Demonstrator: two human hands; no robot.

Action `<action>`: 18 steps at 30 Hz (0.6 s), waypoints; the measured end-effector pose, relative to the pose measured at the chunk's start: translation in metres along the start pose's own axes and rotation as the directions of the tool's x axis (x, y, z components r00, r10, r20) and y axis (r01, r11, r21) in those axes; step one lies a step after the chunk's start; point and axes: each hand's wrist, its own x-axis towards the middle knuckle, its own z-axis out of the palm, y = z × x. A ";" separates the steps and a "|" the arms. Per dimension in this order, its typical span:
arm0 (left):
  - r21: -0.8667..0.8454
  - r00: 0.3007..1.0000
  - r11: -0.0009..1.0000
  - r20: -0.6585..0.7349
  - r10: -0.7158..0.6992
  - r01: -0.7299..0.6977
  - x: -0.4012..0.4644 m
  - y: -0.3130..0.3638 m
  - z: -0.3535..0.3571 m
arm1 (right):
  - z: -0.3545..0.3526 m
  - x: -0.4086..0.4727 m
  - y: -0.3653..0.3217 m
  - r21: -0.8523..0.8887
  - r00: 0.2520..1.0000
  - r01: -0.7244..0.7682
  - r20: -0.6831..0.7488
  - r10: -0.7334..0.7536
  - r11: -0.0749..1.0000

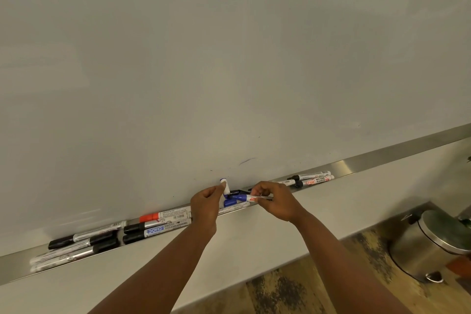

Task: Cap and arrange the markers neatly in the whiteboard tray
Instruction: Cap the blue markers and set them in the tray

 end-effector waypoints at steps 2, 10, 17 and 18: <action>-0.044 1.000 0.999 -0.004 -0.022 0.022 -0.001 0.002 0.001 | 0.002 0.001 -0.002 0.047 1.000 -0.006 -0.021 0.007 0.999; -0.129 1.000 0.992 -0.028 -0.004 0.000 0.001 0.000 0.005 | 0.005 0.002 -0.004 0.090 0.999 -0.003 -0.032 0.006 0.996; -0.152 0.999 0.988 -0.051 0.009 -0.017 0.004 -0.005 0.009 | 0.007 0.002 -0.006 0.113 0.999 -0.010 -0.049 0.016 0.994; -0.154 0.998 0.988 -0.055 0.006 -0.015 0.005 -0.005 0.009 | 0.006 0.001 -0.006 0.086 0.998 -0.003 -0.059 0.008 0.996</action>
